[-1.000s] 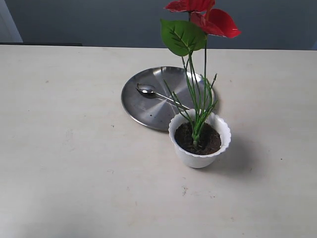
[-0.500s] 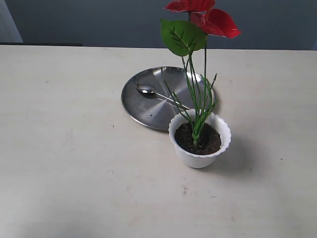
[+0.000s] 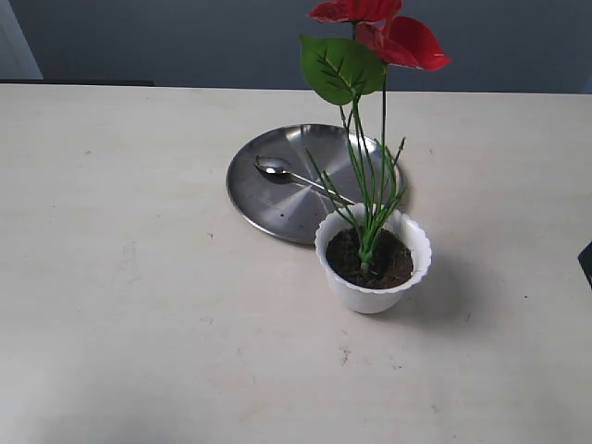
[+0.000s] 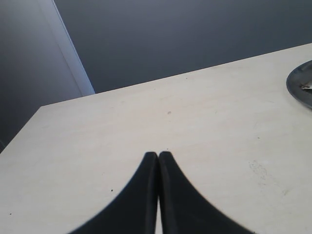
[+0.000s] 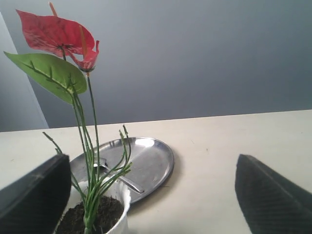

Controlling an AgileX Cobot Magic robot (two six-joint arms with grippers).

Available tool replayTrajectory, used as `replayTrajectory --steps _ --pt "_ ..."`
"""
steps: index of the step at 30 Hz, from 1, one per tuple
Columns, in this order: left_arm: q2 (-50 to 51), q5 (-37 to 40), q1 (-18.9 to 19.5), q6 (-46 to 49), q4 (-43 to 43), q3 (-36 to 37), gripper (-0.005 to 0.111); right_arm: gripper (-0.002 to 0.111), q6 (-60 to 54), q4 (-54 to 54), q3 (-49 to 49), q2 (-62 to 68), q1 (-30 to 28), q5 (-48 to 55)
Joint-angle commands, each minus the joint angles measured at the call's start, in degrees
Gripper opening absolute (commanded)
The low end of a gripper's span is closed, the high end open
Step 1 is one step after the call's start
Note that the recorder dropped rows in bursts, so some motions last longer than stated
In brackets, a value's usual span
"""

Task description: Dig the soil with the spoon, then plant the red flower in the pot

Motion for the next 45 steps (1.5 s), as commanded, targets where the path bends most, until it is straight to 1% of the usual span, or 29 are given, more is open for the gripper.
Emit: replayTrajectory --steps 1,45 --pt "-0.2 -0.6 0.0 -0.1 -0.3 0.0 0.0 0.086 -0.5 0.8 0.2 -0.4 -0.3 -0.3" --pt "-0.2 -0.6 0.0 -0.1 -0.3 0.0 0.0 0.086 -0.5 1.2 0.2 -0.4 -0.3 -0.3"
